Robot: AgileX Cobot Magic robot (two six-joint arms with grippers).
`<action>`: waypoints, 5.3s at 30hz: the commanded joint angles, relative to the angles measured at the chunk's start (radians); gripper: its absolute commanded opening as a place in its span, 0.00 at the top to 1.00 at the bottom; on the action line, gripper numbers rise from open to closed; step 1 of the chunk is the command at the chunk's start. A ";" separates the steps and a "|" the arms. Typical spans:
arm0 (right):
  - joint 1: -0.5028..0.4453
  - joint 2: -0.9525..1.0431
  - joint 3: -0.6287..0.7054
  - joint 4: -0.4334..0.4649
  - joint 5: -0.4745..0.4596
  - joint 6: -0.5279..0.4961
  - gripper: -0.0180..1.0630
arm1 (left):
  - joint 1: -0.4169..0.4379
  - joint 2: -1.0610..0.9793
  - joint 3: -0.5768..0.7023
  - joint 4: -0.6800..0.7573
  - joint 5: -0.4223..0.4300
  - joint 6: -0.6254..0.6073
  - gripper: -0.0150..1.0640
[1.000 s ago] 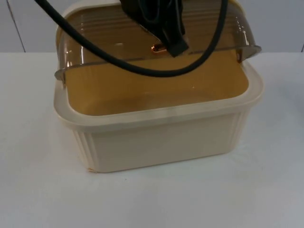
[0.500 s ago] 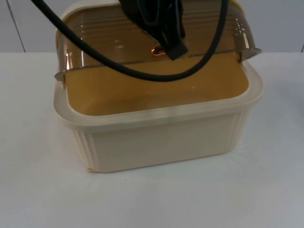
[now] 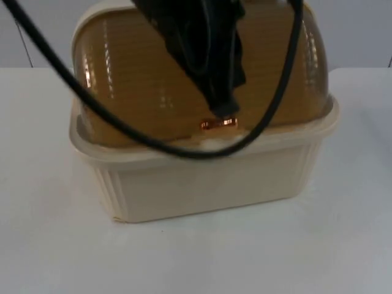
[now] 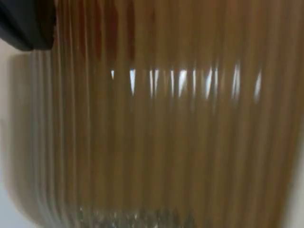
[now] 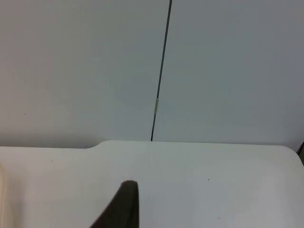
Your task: Open the box lid with the left hand, place the block into the box with the right hand, then close the box lid with the left hand.
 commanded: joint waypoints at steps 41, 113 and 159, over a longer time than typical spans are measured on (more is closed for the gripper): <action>0.005 -0.005 -0.007 0.005 -0.005 -0.001 0.01 | 0.230 -0.545 0.098 -0.132 -0.444 -0.377 0.99; 0.003 0.026 0.177 0.017 -0.106 0.109 0.01 | 0.750 -0.554 0.100 -0.380 -0.123 -0.392 0.03; 0.064 -0.535 0.234 -0.005 0.142 0.183 0.01 | 0.750 -1.153 0.100 -0.197 0.335 -0.437 0.03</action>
